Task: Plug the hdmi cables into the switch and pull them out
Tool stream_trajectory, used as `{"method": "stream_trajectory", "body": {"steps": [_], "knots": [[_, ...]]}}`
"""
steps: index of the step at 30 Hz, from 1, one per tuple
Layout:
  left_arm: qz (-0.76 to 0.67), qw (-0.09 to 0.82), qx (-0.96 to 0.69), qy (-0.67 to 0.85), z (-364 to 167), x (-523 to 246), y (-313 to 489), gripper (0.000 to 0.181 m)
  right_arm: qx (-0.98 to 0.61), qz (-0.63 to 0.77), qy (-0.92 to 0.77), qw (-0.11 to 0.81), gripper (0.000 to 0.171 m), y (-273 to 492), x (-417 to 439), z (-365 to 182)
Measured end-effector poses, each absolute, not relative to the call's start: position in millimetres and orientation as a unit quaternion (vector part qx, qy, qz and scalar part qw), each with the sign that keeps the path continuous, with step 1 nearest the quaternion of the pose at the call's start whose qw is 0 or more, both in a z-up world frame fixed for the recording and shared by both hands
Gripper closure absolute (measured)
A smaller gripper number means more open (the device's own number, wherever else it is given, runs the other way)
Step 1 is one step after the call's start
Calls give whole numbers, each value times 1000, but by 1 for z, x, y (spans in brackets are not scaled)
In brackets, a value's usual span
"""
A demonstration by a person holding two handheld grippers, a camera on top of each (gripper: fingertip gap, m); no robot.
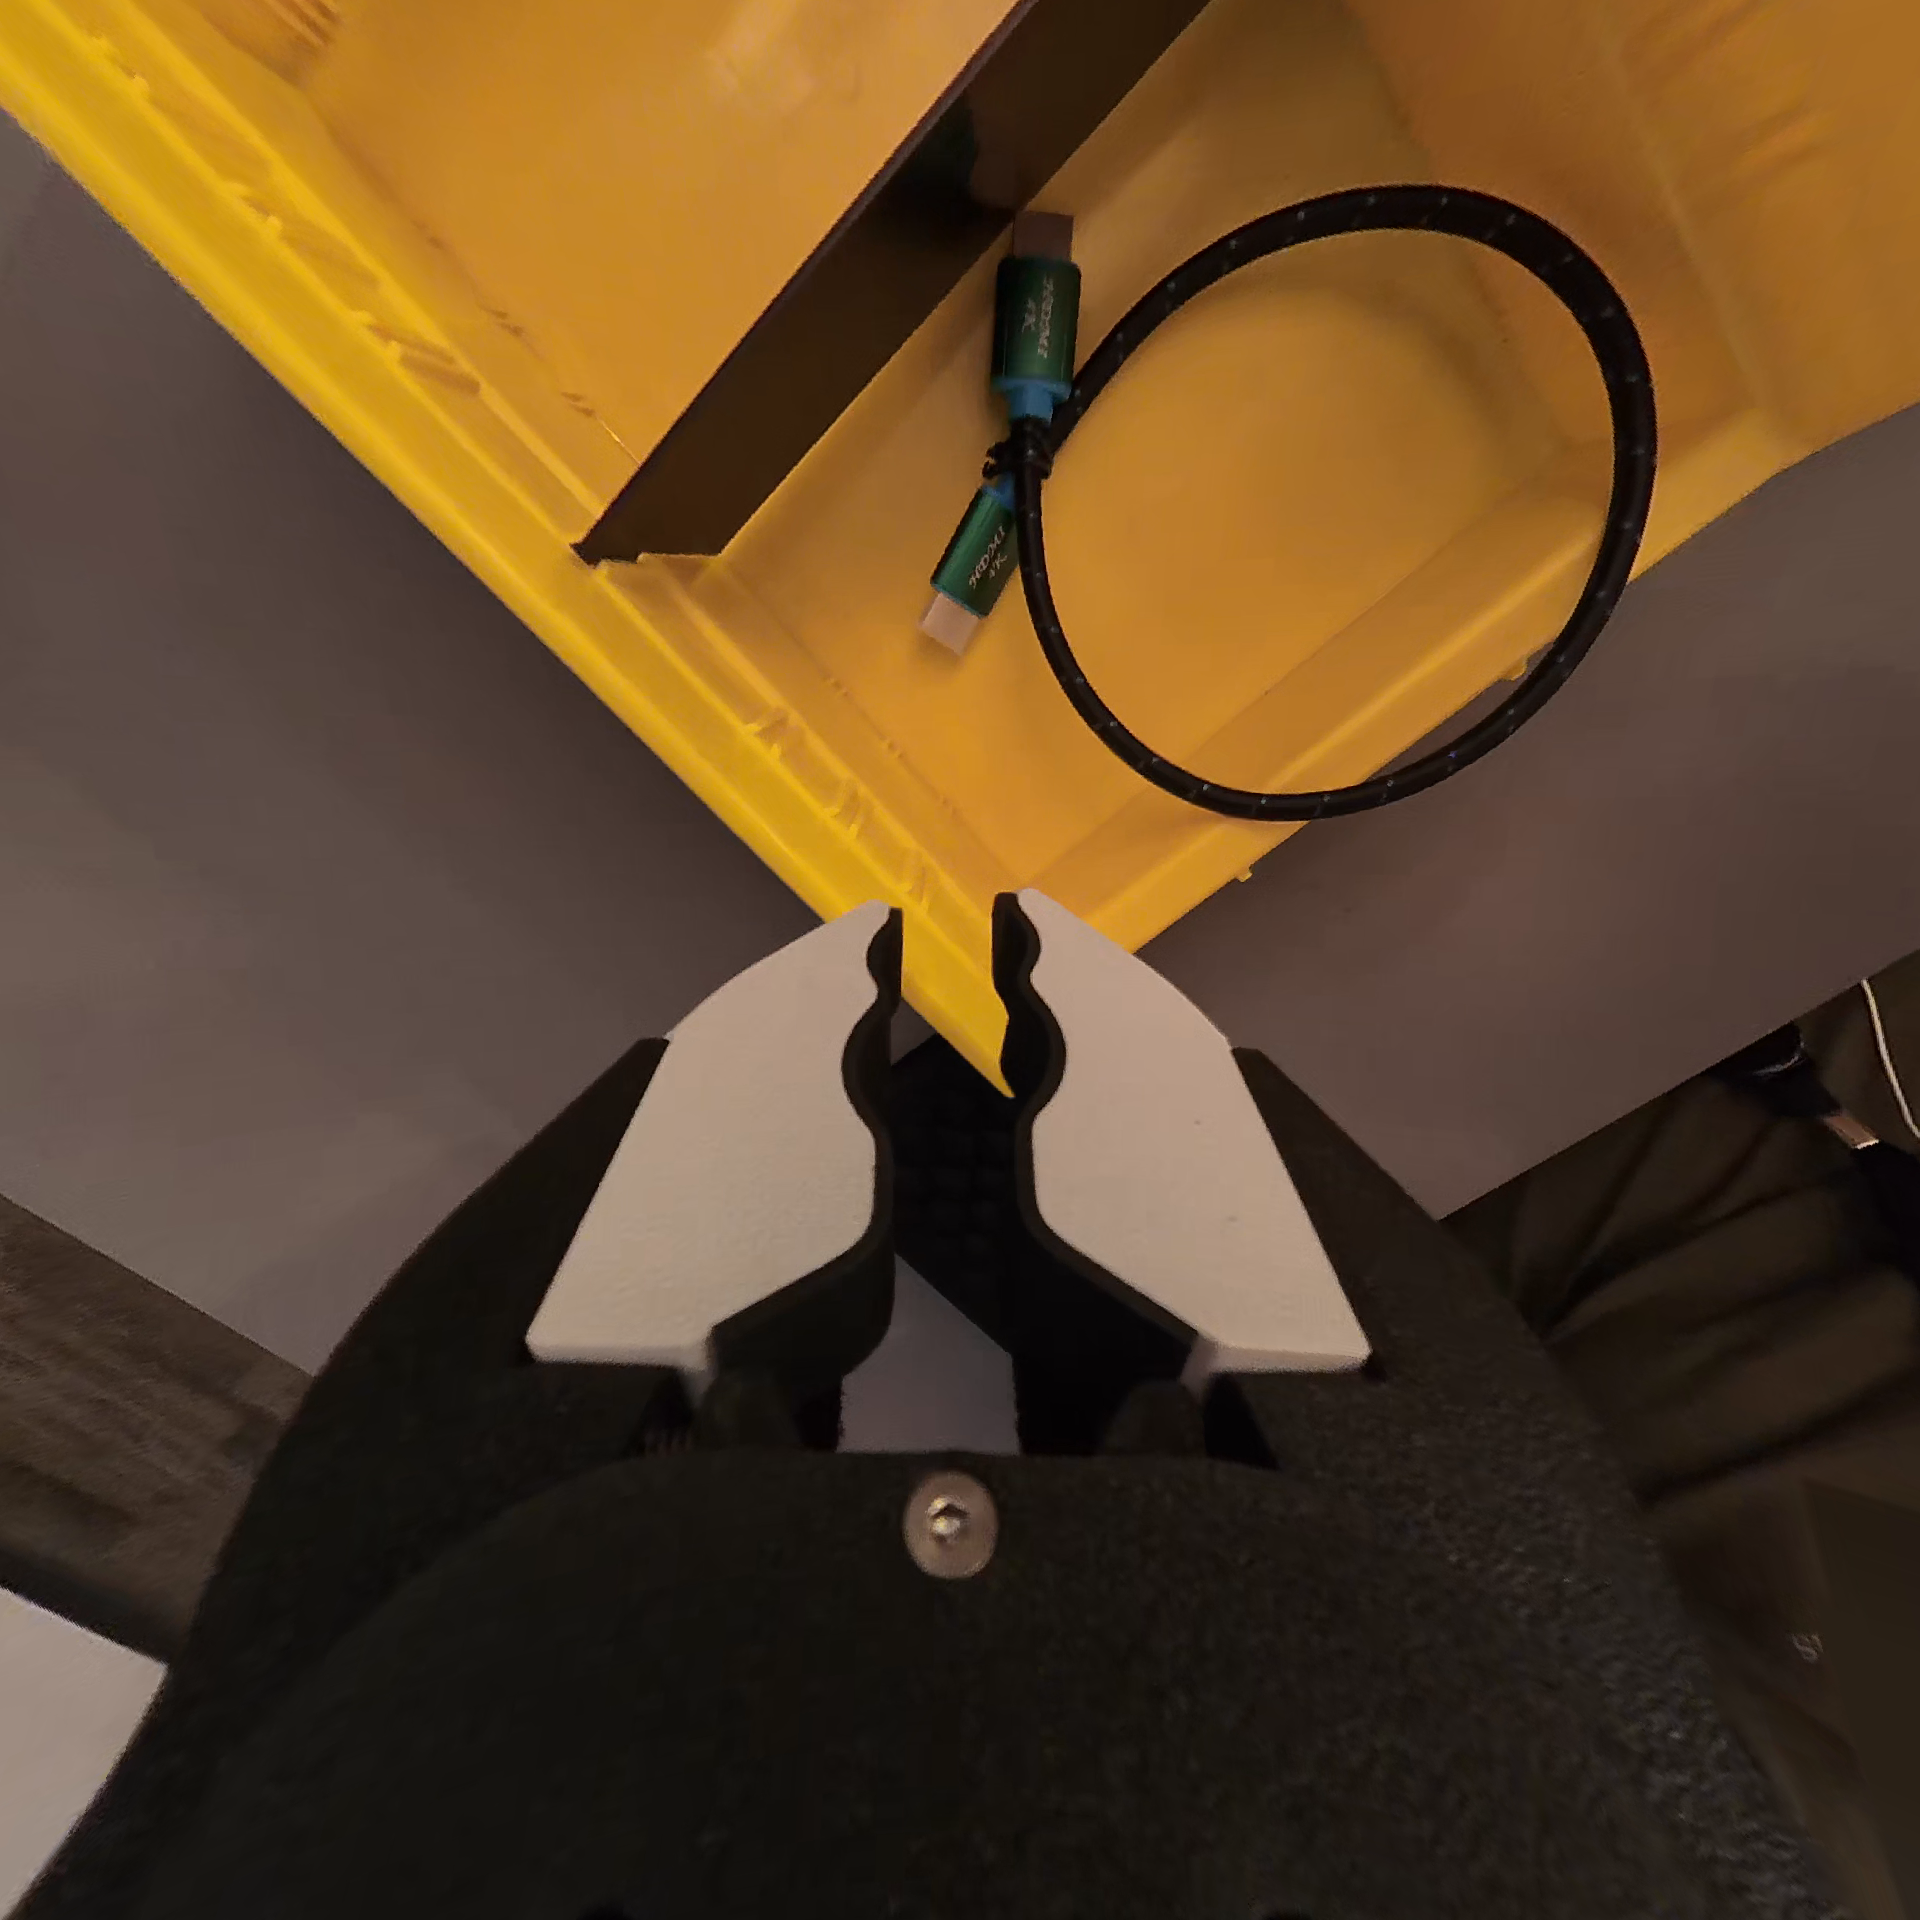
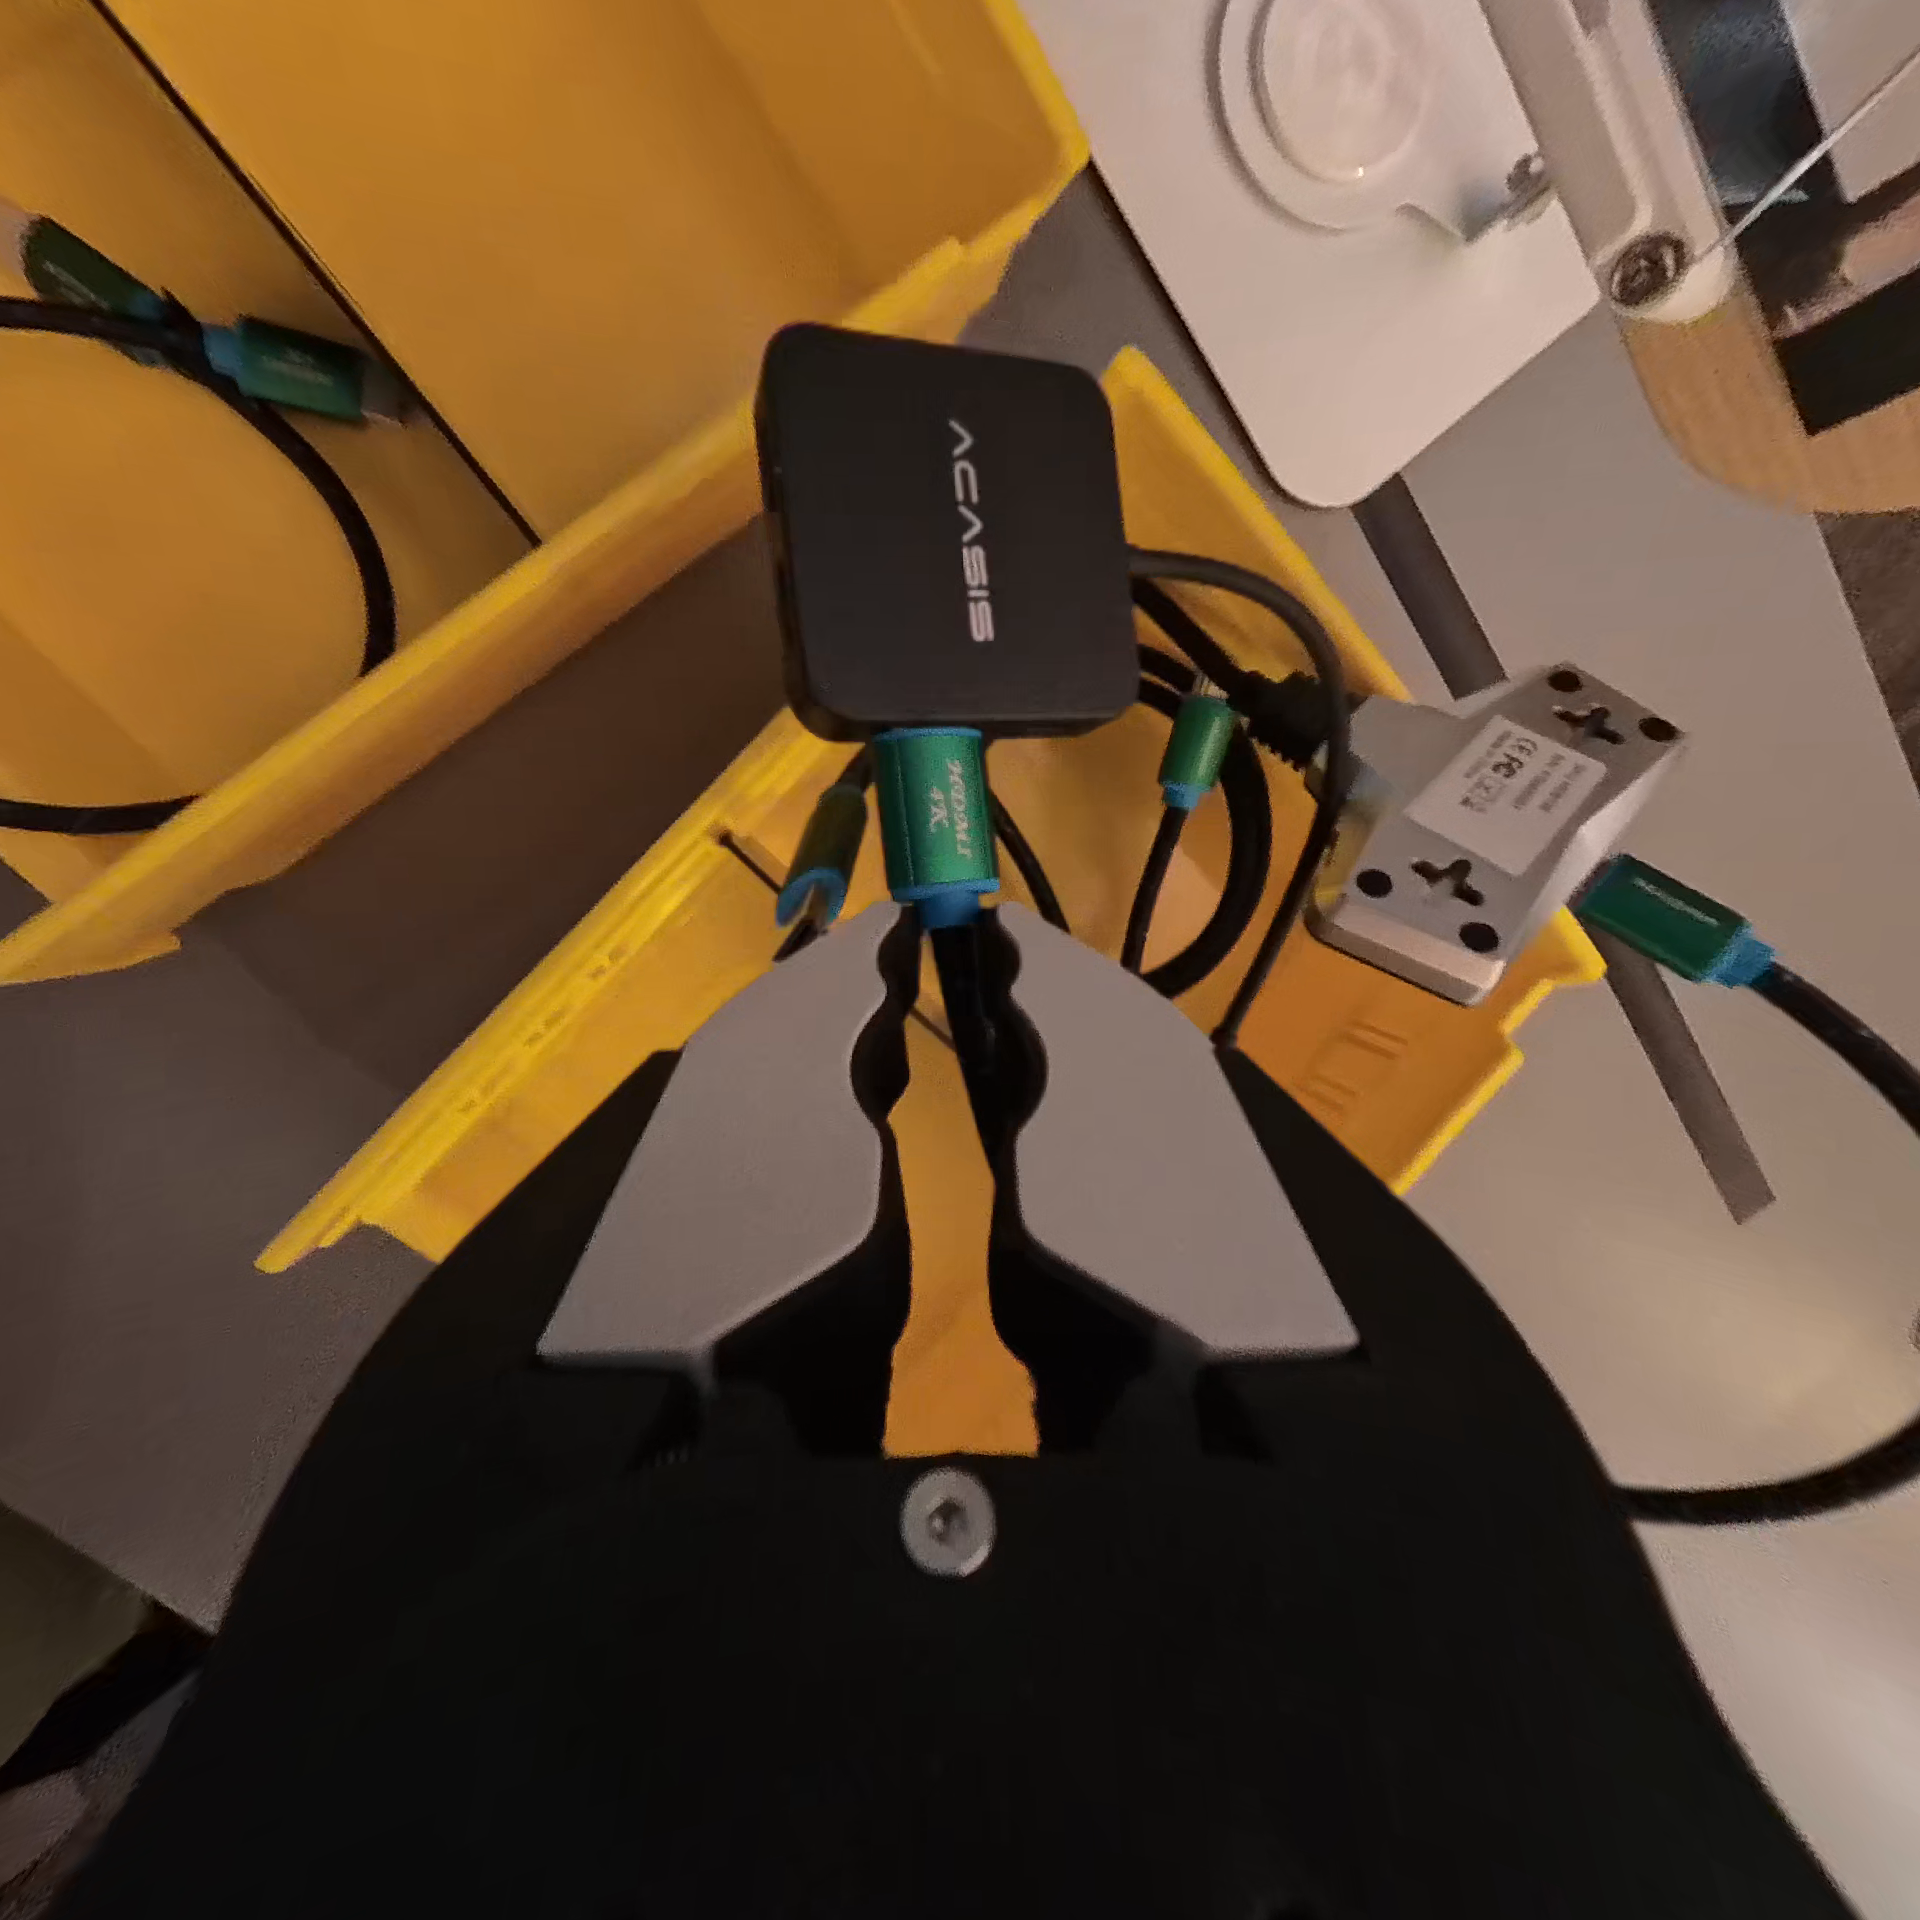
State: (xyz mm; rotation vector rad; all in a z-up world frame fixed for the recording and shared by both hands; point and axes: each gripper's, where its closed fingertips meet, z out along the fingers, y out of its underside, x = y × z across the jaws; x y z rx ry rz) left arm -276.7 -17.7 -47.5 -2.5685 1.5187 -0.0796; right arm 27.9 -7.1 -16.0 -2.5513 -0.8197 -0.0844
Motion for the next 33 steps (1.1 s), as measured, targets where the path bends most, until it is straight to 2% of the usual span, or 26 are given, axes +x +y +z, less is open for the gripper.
{"method": "stream_trajectory", "body": {"steps": [3,10,14,18,21,24,26,27,28,30,33], "knots": [[-21,76,-853,516,-49,-272,-19,166,-939,-57,-270,206,160,-10,37,-16],[-8,66,-841,537,-56,-262,-24,168,-983,-86,-146,72,159,-13,67,-48],[-4,64,-833,549,-57,-258,-26,169,-977,-84,-192,-27,159,-26,71,-84],[-8,74,-831,551,-55,-255,-24,171,-971,-86,-222,1,158,-15,69,-91],[-15,81,-833,546,-52,-260,-21,169,-968,-75,-228,76,154,-3,64,-63],[-20,97,-846,523,-46,-272,-10,168,-935,-94,-230,252,147,18,45,1],[-31,104,-859,500,-43,-282,-2,167,-892,11,-244,381,146,16,-12,36],[-37,105,-867,485,-43,-287,3,167,-872,81,-252,412,143,7,-43,41],[-39,105,-876,469,-43,-293,7,167,-869,135,-253,402,134,-1,-67,33],[-42,101,-892,439,-43,-303,14,168,-915,153,-227,297,128,-12,-80,-10],[-58,98,-900,422,-42,-310,14,167,-944,163,-174,228,128,-10,-80,-47]]}}
